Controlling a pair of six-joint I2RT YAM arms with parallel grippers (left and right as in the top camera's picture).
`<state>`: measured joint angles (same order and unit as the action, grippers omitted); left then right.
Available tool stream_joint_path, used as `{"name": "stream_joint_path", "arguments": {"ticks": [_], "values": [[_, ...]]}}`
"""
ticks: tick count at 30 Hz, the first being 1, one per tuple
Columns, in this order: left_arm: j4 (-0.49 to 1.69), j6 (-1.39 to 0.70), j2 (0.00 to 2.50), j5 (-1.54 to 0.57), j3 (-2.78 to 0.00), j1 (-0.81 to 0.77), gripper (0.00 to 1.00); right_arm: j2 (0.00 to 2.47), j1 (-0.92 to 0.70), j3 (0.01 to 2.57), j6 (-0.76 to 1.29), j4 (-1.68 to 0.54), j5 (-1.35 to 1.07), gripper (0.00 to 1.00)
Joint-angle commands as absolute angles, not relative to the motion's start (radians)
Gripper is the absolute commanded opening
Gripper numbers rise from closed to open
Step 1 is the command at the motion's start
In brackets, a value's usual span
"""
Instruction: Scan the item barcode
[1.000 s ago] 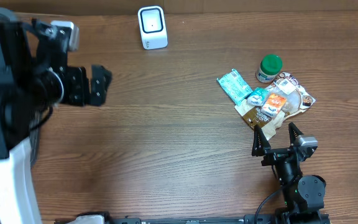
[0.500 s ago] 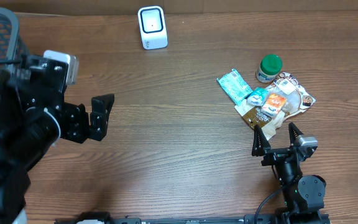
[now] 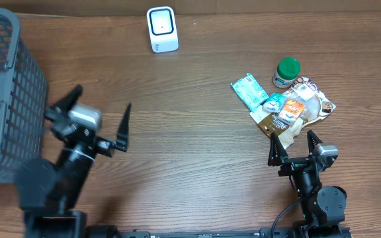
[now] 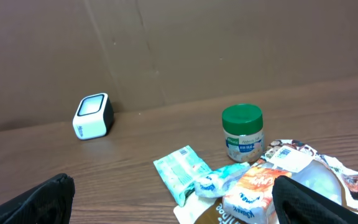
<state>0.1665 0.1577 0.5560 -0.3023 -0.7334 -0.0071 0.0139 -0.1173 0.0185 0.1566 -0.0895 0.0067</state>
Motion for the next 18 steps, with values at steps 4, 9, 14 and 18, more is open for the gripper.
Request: {"name": "stream_joint_path", "arguments": {"ticks": [4,9,14,18], "values": [[-0.066,0.292,0.389,-0.295,-0.380,-0.014,1.00,0.003,-0.112,0.008,0.152,-0.083,0.006,1.00],[-0.131,0.311,0.270,-0.185,-0.198,-0.014,0.99,0.003,-0.112,0.008,0.152,-0.083,0.006,1.00],[-0.125,0.310,0.157,-0.119,-0.081,-0.014,1.00,0.003,-0.112,0.008,0.152,-0.083,0.006,1.00],[-0.080,0.286,0.088,-0.092,-0.025,-0.014,1.00,0.003,-0.112,0.008,0.152,-0.083,0.006,1.00]]}}
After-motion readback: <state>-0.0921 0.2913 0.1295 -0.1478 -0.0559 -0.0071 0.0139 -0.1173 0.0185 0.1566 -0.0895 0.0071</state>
